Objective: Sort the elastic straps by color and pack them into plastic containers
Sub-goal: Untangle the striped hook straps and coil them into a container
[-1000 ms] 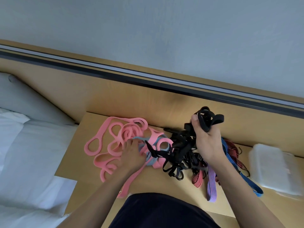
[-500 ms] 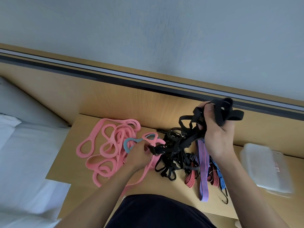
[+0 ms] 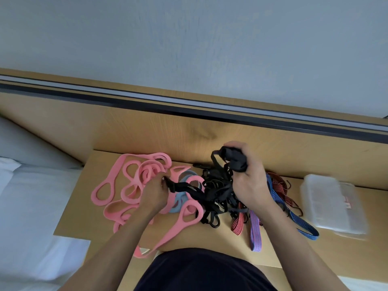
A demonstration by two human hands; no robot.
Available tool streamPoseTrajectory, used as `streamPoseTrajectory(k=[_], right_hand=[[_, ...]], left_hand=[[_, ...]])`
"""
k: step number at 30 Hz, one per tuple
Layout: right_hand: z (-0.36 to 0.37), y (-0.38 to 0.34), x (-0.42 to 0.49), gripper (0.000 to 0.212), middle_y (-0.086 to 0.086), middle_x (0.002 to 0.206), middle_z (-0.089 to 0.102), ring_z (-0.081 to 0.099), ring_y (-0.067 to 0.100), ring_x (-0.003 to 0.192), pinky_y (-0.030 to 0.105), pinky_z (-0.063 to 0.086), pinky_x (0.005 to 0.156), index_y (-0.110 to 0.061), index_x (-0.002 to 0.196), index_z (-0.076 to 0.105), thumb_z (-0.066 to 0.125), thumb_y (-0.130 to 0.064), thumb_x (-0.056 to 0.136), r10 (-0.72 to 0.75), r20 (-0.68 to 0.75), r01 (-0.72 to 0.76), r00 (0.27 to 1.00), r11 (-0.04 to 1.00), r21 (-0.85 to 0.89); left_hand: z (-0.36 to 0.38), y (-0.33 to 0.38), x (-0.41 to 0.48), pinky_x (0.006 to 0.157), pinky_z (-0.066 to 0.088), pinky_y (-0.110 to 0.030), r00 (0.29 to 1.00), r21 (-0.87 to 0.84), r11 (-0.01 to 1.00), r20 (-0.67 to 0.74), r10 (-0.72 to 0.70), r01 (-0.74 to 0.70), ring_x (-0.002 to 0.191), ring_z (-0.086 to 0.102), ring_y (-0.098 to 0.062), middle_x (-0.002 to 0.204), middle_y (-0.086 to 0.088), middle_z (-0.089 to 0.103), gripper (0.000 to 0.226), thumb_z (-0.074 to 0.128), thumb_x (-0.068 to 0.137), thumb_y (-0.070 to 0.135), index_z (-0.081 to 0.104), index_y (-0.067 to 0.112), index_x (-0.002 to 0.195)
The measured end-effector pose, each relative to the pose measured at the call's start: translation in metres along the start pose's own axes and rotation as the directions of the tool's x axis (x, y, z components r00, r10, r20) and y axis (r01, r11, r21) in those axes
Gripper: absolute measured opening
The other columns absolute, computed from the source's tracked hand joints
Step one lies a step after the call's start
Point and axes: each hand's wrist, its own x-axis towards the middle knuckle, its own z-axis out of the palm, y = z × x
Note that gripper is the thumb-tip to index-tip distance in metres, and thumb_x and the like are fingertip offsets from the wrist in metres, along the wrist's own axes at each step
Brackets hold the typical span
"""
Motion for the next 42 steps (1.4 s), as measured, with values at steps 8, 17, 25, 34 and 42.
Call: streamPoseTrajectory(k=[8,17,25,34,42], right_hand=[[0.004,0.007,-0.008,0.03,-0.007,0.058,0.062,0.052,0.002,0.049,0.012,0.036,0.049,-0.034,0.07,0.058,0.058,-0.046,0.098,0.144,0.106,-0.132,0.984,0.985,-0.11],[0.013,0.012,-0.008,0.035,-0.008,0.078,0.067,0.059,0.007,0.069,0.022,0.046,0.061,-0.023,0.084,0.058,0.089,-0.034,0.072,0.264,0.161,-0.246,0.951,0.961,-0.123],[0.01,0.033,0.001,0.021,-0.01,0.073,0.064,0.06,0.006,0.07,0.013,0.043,0.056,-0.024,0.092,0.057,0.076,-0.023,0.084,0.251,-0.085,-0.261,0.964,0.957,-0.127],[0.023,0.068,0.007,0.046,-0.003,0.101,0.06,0.062,0.022,0.095,0.022,0.043,0.075,-0.018,0.117,0.04,0.072,-0.019,0.083,0.526,-0.046,-0.521,0.849,0.819,-0.241],[0.03,0.07,-0.019,0.091,0.009,0.162,0.021,0.028,0.029,0.148,0.039,0.032,0.118,-0.013,0.16,0.01,0.065,-0.017,0.087,0.595,0.146,-0.468,0.79,0.74,-0.482]], left_hand=[[-0.025,0.03,-0.002,0.051,0.037,-0.026,0.993,0.03,0.998,-0.102,0.062,-0.059,0.066,0.057,-0.008,0.08,0.011,0.06,0.017,0.057,0.088,0.008,0.057,0.023,0.083],[-0.025,0.133,-0.017,0.071,0.056,-0.023,0.969,-0.392,0.905,0.104,0.224,-0.167,0.083,0.071,-0.006,0.087,0.01,0.074,0.025,0.066,0.087,0.001,0.072,0.025,0.088],[-0.007,0.119,-0.013,0.087,0.052,-0.018,0.984,-0.489,0.87,0.114,0.137,-0.065,0.1,0.064,-0.001,0.117,0.011,0.065,0.038,0.062,0.093,0.005,0.061,0.025,0.125],[0.046,0.021,-0.024,0.118,0.003,-0.067,0.929,0.482,0.874,0.348,-0.125,-0.063,0.151,-0.017,-0.046,0.167,-0.01,-0.014,0.102,0.066,0.082,0.059,0.002,0.04,0.159],[0.076,0.02,-0.01,0.11,0.009,-0.08,0.941,0.626,0.773,0.313,-0.126,-0.104,0.151,-0.013,-0.047,0.162,-0.017,-0.018,0.112,0.064,0.08,0.058,-0.017,0.04,0.154]])
